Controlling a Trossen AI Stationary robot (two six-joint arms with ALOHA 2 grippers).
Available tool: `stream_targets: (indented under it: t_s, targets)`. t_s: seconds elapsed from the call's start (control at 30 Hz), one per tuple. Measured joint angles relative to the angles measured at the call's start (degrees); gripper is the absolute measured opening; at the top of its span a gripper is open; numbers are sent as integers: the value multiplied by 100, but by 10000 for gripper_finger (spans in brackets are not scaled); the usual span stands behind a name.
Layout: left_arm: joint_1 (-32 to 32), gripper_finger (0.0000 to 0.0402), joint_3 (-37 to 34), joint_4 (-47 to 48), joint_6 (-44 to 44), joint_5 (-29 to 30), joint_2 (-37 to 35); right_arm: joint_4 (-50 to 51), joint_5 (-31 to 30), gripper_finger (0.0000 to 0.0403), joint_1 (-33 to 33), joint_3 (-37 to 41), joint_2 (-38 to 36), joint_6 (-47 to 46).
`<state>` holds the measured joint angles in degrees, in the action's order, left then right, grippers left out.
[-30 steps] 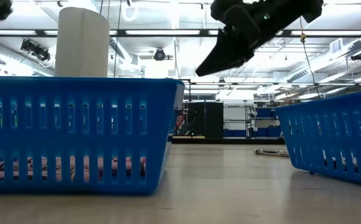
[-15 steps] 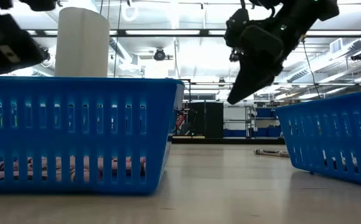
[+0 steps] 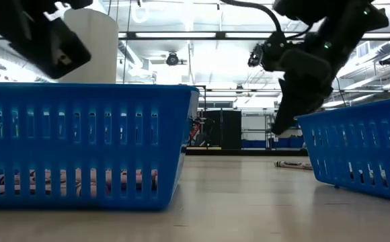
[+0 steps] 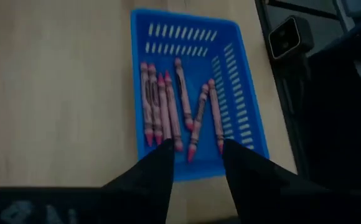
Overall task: Sort crayons
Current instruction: Put the white crayon into the black basket
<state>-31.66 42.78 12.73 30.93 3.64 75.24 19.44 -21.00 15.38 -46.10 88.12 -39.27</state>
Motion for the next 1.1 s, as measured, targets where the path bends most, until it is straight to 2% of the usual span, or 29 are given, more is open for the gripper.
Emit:
stream_targets:
  t_s: [0.23, 0.5, 0.73, 0.87, 1.1]
  targets:
    - [448, 148, 2, -174, -812, 185, 0, -94, 214, 88, 0, 231, 0, -370]
    - [931, 148, 0, -194, -1349, 434, 0, -128, 419, 88, -13, 295, 167, -472]
    - [1273, 148, 0, -540, -1674, 439, 0, 40, 984, 88, -240, -151, 717, -473]
    - [1393, 148, 0, -557, -1680, 440, 0, 665, 1071, 88, -288, -469, 1009, -544]
    - [1408, 148, 0, -533, -1713, 439, 0, 786, 1041, 88, -308, -593, 1173, -361]
